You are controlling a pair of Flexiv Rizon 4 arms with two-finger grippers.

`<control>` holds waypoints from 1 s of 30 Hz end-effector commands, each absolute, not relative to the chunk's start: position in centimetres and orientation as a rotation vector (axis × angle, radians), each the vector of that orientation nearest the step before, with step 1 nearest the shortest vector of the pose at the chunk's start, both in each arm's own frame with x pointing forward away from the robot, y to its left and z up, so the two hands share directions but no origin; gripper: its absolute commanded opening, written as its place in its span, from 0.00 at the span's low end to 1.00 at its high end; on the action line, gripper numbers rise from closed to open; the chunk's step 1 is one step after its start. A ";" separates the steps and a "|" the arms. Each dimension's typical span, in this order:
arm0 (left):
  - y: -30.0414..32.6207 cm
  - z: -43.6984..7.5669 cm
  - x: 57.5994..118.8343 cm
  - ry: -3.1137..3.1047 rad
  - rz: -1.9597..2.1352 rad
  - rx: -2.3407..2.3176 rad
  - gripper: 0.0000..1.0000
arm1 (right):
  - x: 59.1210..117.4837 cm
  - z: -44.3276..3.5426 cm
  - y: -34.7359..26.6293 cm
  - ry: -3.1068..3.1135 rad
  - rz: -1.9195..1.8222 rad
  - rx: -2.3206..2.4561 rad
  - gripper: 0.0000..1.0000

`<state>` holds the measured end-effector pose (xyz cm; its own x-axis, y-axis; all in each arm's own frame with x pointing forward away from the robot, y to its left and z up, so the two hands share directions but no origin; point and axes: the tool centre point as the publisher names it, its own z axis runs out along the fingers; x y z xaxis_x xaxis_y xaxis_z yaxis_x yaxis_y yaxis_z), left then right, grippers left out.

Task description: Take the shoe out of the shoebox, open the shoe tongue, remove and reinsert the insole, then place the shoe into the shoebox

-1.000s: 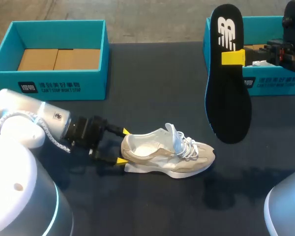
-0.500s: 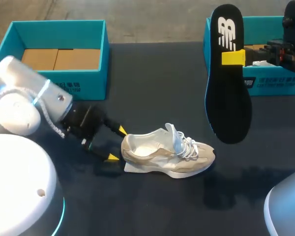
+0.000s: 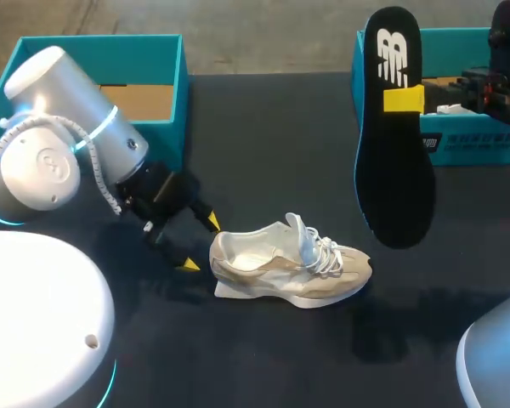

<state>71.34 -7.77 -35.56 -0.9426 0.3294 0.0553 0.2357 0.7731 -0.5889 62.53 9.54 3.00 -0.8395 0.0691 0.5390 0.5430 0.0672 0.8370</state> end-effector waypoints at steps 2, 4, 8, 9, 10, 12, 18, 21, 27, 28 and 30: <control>-7.9 -35.5 71.2 -2.823 0.872 -0.452 1.00 | 62.7 2.9 9.7 -1.996 -1.824 -0.611 0.00; -7.9 -35.5 71.2 -2.823 0.872 -0.452 1.00 | 62.7 2.9 9.7 -1.996 -1.824 -0.611 0.00; -8.5 -34.9 71.3 -2.868 0.770 -0.432 1.00 | 62.7 2.9 9.7 -1.996 -1.824 -0.611 0.00; -8.6 -34.6 71.2 -2.900 0.742 -0.443 1.00 | 62.7 2.9 9.7 -1.996 -1.824 -0.611 0.00; -8.5 -34.1 71.1 -2.904 0.729 -0.433 1.00 | 62.7 2.9 9.7 -1.996 -1.824 -0.611 0.00; -8.5 -34.0 70.9 -2.954 0.634 -0.417 1.00 | 62.7 2.9 9.7 -1.996 -1.824 -0.611 0.00; -9.1 -33.8 70.2 -3.002 0.419 -0.361 1.00 | 62.7 2.9 9.7 -1.996 -1.824 -0.611 0.00; -9.4 -33.8 70.2 -3.016 0.364 -0.344 1.00 | 62.7 2.9 9.7 -1.996 -1.824 -0.611 0.00; -9.3 -33.6 70.2 -3.023 0.261 -0.350 1.00 | 62.7 2.9 9.7 -1.996 -1.824 -0.611 0.00; -9.2 -33.6 70.2 -3.025 0.247 -0.346 1.00 | 62.7 2.9 9.7 -1.996 -1.824 -0.611 0.00; -9.0 -33.6 70.3 -3.027 0.236 -0.342 1.00 | 62.7 2.9 9.7 -1.996 -1.824 -0.611 0.00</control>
